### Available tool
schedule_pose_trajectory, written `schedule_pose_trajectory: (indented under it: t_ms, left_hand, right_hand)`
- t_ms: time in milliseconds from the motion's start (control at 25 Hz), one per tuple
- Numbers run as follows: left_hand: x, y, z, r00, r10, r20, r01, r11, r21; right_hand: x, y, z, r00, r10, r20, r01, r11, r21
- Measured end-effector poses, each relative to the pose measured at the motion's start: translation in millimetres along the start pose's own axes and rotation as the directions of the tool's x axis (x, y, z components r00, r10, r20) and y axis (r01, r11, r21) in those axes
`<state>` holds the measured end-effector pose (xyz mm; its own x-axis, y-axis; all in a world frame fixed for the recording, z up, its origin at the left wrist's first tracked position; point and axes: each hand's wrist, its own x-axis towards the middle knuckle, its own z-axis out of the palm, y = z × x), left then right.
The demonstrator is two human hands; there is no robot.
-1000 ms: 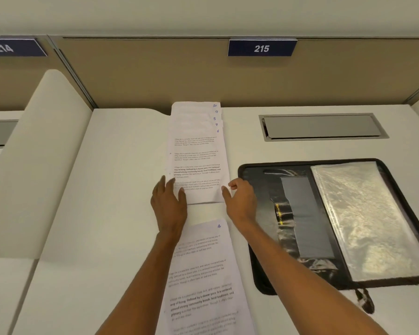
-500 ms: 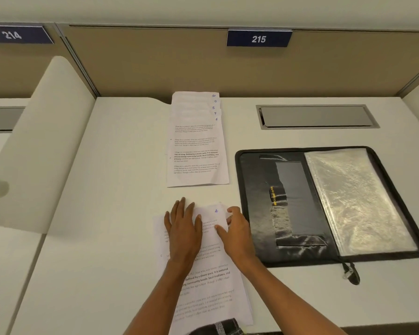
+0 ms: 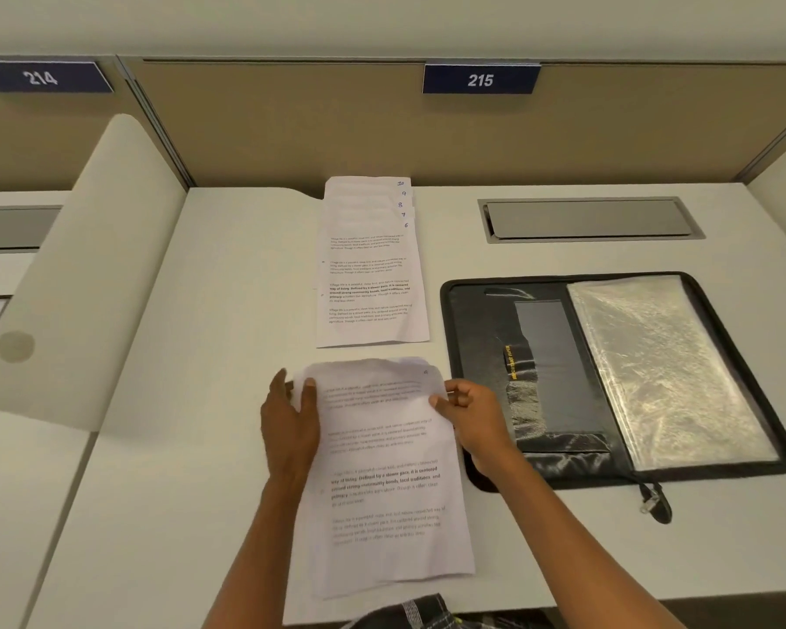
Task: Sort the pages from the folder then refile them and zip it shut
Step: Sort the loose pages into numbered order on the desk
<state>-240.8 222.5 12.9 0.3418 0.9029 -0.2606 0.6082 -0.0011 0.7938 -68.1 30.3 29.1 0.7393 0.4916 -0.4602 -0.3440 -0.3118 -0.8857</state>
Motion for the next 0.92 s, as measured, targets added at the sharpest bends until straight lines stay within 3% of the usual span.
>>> schedule_pose_trajectory:
  t_ms: [120,200,320,440,720,920]
  left_hand:
    - [-2,9,-16,0.973,-0.029,0.227,0.107,0.935,-0.337]
    - [-5,13,-20,0.938,0.0,0.346,0.16,0.888,-0.432]
    - [-7,9,-20,0.936,0.003,0.353,0.195,0.831,-0.522]
    - [-5,-2,-16,0.936,-0.059,0.348,0.267,0.763,-0.589]
    - [-4,-10,-22,0.942,-0.058,0.33,0.234,0.82,-0.522]
    - [20,-28,-47,0.976,-0.043,0.212,0.104,0.954,-0.283]
  right_hand:
    - [8,-7,-5,0.997,0.065,-0.051,-0.059,0.991,0.12]
    - [13,-9,-6,0.991,0.102,-0.083,-0.085,0.979,0.184]
    - [11,-9,-7,0.992,0.116,-0.042,-0.106,0.974,0.199]
    - [2,-2,-8,0.994,0.106,0.032,-0.106,0.994,-0.009]
    - [9,4,-25,0.99,0.065,-0.127,-0.079,0.991,-0.109]
    - [21,1,-85,0.956,-0.003,-0.294,-0.051,0.983,-0.176]
